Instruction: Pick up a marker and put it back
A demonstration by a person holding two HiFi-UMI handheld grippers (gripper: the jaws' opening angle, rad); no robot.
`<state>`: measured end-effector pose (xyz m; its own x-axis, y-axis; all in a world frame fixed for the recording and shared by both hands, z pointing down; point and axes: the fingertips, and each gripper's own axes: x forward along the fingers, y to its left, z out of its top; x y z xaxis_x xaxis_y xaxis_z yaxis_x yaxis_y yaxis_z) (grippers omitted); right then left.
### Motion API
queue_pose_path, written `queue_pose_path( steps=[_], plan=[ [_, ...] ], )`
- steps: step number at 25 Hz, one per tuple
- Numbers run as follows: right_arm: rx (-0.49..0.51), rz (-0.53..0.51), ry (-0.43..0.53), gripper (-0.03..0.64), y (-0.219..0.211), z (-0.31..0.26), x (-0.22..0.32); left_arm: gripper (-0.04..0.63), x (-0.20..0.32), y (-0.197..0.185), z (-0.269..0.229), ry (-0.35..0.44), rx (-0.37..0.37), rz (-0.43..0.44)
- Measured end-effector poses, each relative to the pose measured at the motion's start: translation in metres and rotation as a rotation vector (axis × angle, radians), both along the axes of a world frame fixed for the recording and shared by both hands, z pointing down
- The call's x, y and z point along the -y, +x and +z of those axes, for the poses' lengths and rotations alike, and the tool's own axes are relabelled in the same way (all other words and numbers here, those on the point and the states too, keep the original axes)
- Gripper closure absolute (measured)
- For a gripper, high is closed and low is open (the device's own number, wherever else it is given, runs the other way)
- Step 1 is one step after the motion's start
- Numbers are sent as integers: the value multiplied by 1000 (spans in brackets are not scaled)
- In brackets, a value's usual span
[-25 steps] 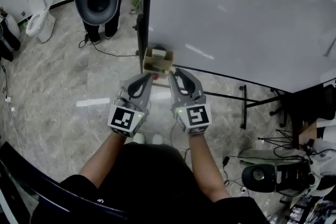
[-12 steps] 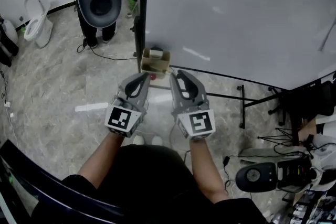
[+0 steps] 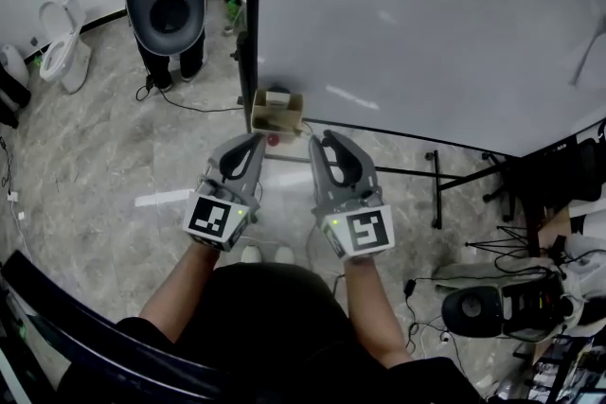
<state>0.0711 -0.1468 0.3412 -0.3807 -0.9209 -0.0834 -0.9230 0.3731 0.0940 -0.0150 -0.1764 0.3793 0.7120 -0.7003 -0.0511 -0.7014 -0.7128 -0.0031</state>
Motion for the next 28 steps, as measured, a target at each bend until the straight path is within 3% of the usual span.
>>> queue_pose_path(
  steps=[16,28],
  plan=[
    [9,-15,5,535,-9,0,3,595,3,-8,4,3,17,-14],
    [8,-20,-7,535,-6,7,12,593,10,-6,6,-5,-13,-17]
  ],
)
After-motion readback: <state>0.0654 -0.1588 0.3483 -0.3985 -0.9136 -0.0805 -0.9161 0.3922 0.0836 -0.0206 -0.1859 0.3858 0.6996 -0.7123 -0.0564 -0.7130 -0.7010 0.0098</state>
